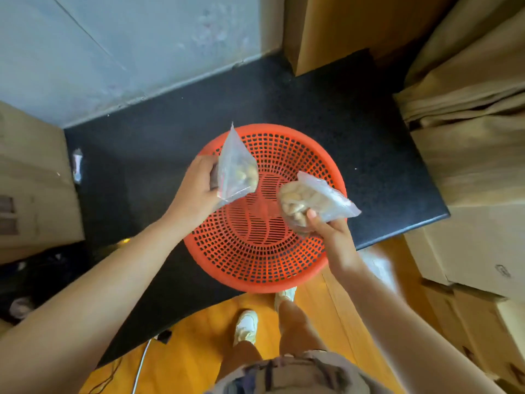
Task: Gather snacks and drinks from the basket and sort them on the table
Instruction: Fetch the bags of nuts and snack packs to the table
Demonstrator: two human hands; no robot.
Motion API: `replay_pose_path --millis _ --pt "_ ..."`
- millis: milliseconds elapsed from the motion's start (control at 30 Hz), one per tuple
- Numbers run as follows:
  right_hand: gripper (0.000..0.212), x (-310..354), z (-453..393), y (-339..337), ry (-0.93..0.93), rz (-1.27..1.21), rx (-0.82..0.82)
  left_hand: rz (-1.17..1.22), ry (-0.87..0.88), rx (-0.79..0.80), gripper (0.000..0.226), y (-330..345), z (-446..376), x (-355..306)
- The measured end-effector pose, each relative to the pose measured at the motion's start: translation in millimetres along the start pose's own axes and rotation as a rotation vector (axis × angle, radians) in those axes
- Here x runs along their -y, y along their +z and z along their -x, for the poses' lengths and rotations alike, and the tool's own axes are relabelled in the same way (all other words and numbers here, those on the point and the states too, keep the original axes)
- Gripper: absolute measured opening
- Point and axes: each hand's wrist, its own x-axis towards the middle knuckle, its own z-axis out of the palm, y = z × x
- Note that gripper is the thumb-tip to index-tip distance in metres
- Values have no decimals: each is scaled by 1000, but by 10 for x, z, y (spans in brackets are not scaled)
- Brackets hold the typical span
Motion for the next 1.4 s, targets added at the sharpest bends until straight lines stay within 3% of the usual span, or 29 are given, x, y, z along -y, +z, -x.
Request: replay_pose_path --millis 67,167,333,500,567,633,733,800,867,967,1000,1200,1400 --pt "22 60 299 -29 -4 -119 -23 334 -95 10 13 -11 307 -142" --pt "32 102 773 2 -31 -333 -82 697 -198 -6 25 15 830 -250" --pt "37 -38 1724 174 -72 -489 -208 946 -254 109 28 54 1617 -278" --pt "55 -397 2729 399 -55 -631 -400 1182 -316 367 32 15 2263 -310" --pt "66 -532 3117 492 -74 -684 -461 1157 -276 540 37 -5 2475 -359" --pt "62 -665 3474 562 -147 -661 -521 1054 -191 681 37 27 2667 -431" --pt "55 -879 3977 644 -220 -595 -650 825 -85 784 95 191 2971 -607" --pt "56 -1040 4315 693 -234 -589 -757 720 -45 810 104 369 3206 -711" --pt "56 -1203 4668 755 -261 -577 -865 621 22 838 83 573 3454 -801" --pt "48 -1478 5237 889 -296 -585 -1068 507 118 923 27 890 3890 -888" --pt "49 -1581 5432 938 -302 -615 -1148 486 109 956 22 985 4042 -911" --pt "62 -2317 6698 1352 -382 -802 -1572 300 170 1224 18 1495 5231 -1055" --pt "22 -3128 7922 1903 -459 -949 -1838 110 237 1559 22 1878 6853 -987"
